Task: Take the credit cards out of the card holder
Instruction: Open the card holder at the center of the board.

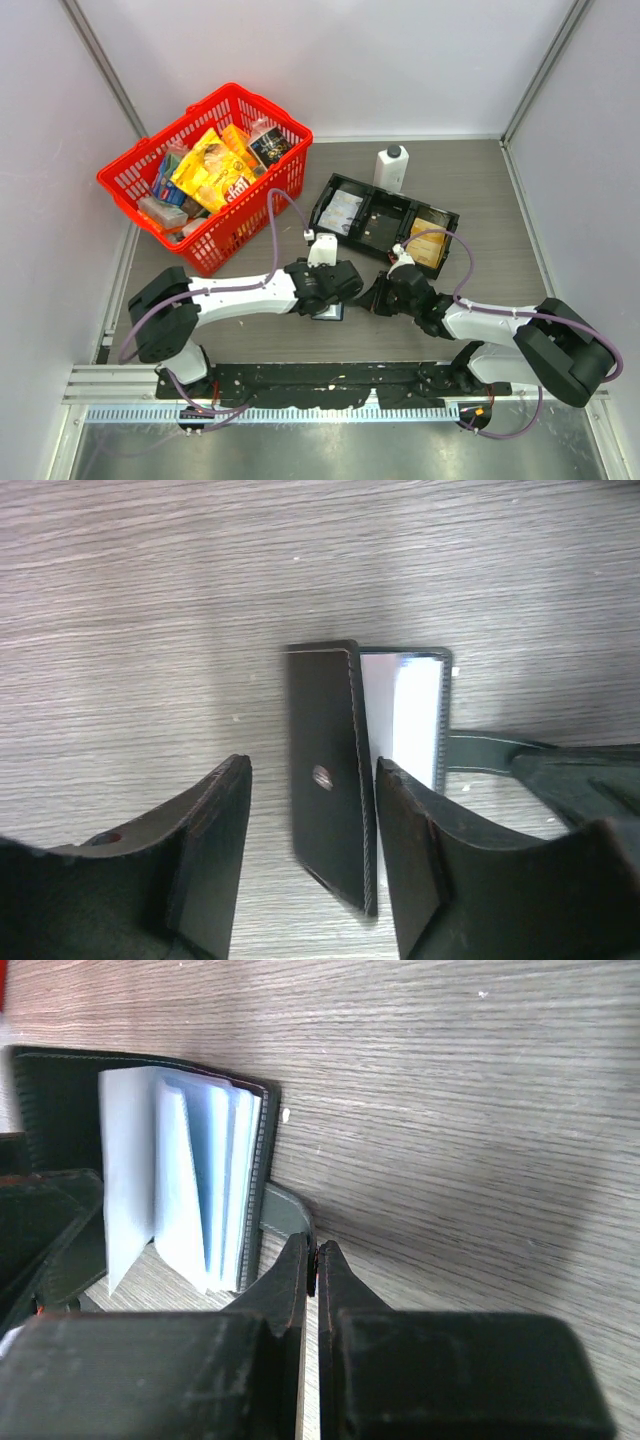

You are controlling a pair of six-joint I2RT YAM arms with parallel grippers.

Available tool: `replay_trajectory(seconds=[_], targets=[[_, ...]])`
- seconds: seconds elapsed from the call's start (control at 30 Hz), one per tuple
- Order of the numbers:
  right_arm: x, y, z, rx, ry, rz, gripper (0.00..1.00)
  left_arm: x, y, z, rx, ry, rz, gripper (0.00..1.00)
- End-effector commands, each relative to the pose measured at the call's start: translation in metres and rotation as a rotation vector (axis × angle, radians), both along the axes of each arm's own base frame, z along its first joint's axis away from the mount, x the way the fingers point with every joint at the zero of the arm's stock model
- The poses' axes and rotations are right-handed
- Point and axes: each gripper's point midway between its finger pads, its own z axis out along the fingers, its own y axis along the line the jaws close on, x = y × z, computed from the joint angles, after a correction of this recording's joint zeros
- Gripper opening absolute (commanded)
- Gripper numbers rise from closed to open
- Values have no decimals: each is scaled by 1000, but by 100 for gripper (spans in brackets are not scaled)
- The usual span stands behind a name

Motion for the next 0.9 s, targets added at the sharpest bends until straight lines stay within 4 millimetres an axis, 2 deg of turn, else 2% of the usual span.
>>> replay_trajectory(seconds=[0.0, 0.23, 0.37, 0.43, 0.5, 0.57, 0.6, 0.67, 0.73, 0.8, 0.87], targets=[[11, -1, 7, -22, -28, -25, 1, 6, 25, 8, -14, -48, 70, 51], [14, -3, 8, -42, -21, -35, 1, -3, 45, -12, -124, 12, 115, 26], [15, -1, 13, -62, -17, -17, 2, -7, 54, -26, -162, 49, 137, 15], [17, -1, 21, -74, -25, -7, 7, -8, 55, -27, -198, 52, 146, 7], [20, -1, 33, -80, -43, -4, 16, -10, 50, -24, -243, 51, 139, 1], [22, 1, 50, -74, -68, 4, 29, -11, 46, -22, -279, 54, 134, 0], [21, 0, 52, -85, -67, 8, 35, -12, 45, -22, -288, 57, 133, 0], [23, 3, 69, -75, -87, 17, 43, -14, 42, -21, -316, 65, 130, 0], [22, 5, 83, -77, -102, 27, 45, -15, 39, -23, -336, 74, 129, 0], [28, 8, 104, -60, -151, 5, 43, -16, 36, -25, -358, 82, 128, 0], [29, 14, 114, -26, -177, 8, 40, -17, 34, -27, -369, 87, 130, 0]])
